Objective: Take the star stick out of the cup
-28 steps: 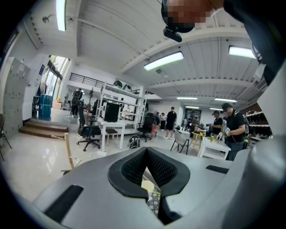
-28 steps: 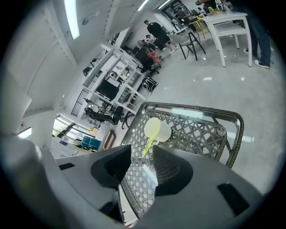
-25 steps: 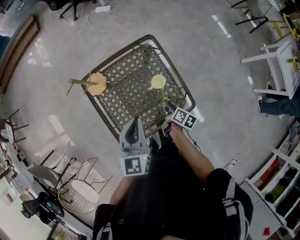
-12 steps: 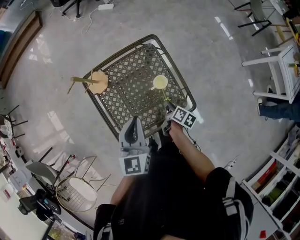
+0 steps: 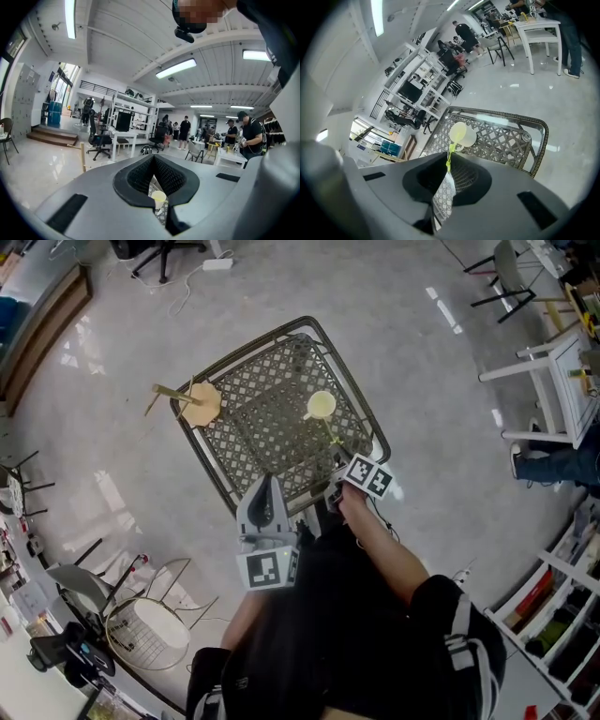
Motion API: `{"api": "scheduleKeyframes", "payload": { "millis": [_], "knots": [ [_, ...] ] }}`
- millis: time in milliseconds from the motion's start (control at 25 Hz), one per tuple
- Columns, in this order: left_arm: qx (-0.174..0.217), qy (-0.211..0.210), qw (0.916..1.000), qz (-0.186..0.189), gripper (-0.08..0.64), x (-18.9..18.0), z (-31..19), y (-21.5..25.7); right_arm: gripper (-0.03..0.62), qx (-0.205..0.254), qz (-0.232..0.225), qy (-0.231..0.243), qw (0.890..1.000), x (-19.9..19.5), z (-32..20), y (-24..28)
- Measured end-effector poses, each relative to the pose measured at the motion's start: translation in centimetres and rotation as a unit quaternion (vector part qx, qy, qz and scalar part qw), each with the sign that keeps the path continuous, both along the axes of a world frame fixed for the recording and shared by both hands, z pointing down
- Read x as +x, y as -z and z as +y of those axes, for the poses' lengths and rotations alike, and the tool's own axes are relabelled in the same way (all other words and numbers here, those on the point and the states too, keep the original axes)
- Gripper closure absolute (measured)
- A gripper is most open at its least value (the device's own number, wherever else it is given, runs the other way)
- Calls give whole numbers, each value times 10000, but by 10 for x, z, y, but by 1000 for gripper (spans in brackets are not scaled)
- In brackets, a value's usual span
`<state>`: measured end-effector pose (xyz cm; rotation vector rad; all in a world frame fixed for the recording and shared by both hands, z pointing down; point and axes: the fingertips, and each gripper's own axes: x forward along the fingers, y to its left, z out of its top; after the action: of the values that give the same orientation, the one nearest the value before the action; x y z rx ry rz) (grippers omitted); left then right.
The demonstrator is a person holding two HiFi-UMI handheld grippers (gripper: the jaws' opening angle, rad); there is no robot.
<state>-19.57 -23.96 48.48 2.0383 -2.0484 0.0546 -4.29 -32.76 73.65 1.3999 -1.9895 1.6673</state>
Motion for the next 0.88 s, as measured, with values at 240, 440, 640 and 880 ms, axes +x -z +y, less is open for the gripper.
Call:
{"api": "scheduleKeyframes", "payload": {
  "millis": [240, 440, 640, 880],
  "knots": [
    [363, -14, 9993, -94, 545, -3, 30, 18, 569, 334, 23, -94, 9994, 9, 19, 22],
    [556, -51, 9984, -123, 545, -2, 64, 34, 571, 617, -12, -185, 9979, 19, 48, 47],
    [691, -138, 9975, -103, 545, 1, 104, 45, 571, 912, 37, -175, 9957, 25, 86, 67],
    [728, -315, 9967, -182, 545, 8, 136, 45, 571, 1483, 254, -74, 9886, 36, 121, 98]
  ]
}}
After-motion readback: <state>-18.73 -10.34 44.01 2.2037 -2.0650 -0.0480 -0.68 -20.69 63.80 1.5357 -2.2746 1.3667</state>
